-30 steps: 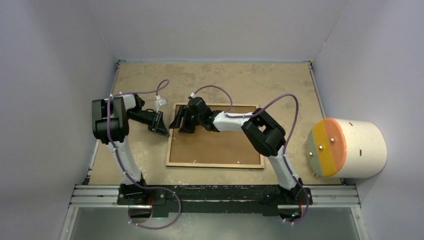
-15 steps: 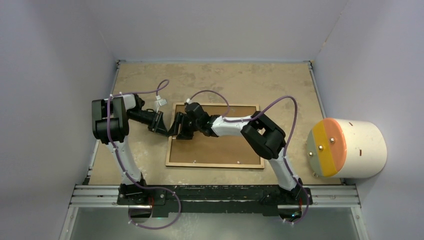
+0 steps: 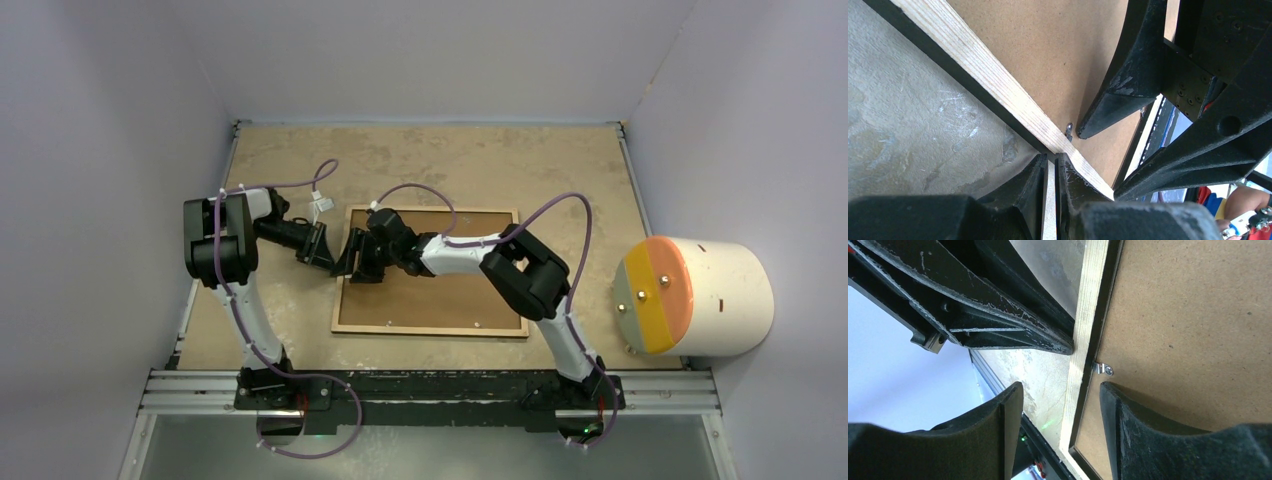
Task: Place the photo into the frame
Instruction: Install the photo frame at the center of the board.
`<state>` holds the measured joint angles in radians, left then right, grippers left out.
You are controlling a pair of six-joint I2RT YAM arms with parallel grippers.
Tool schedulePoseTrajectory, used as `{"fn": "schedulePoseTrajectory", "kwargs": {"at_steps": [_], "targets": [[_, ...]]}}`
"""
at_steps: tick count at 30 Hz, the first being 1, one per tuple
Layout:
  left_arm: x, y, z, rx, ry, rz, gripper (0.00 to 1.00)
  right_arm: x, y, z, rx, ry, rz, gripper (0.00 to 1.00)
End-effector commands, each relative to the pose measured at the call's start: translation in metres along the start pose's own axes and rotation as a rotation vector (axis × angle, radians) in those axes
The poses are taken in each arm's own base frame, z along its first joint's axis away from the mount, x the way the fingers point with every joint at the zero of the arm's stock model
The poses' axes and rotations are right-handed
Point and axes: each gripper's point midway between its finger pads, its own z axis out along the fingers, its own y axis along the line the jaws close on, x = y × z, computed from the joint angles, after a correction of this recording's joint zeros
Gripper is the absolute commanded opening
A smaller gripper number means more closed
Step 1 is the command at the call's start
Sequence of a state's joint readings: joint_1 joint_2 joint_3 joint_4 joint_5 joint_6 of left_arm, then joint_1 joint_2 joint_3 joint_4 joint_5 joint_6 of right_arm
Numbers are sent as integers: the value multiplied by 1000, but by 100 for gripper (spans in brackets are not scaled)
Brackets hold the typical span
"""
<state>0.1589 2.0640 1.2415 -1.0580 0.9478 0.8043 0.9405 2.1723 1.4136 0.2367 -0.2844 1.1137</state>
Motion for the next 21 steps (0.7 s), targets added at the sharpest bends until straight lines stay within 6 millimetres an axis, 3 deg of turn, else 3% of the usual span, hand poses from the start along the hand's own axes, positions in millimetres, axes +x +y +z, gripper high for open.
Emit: {"fn": "schedulePoseTrajectory", "kwargs": {"at_steps": [1, 12, 18, 21], "targets": [[7, 13, 1, -54, 39, 99, 13, 0, -1, 7, -1, 16, 15, 60], [9, 12, 1, -48, 42, 101, 12, -1, 1, 10, -29, 2, 46, 56], [10, 12, -2, -50, 41, 100, 12, -10, 18, 0, -83, -31, 50, 55], [12, 13, -7, -59, 52, 102, 12, -23, 33, -15, -128, -50, 42, 57]]}}
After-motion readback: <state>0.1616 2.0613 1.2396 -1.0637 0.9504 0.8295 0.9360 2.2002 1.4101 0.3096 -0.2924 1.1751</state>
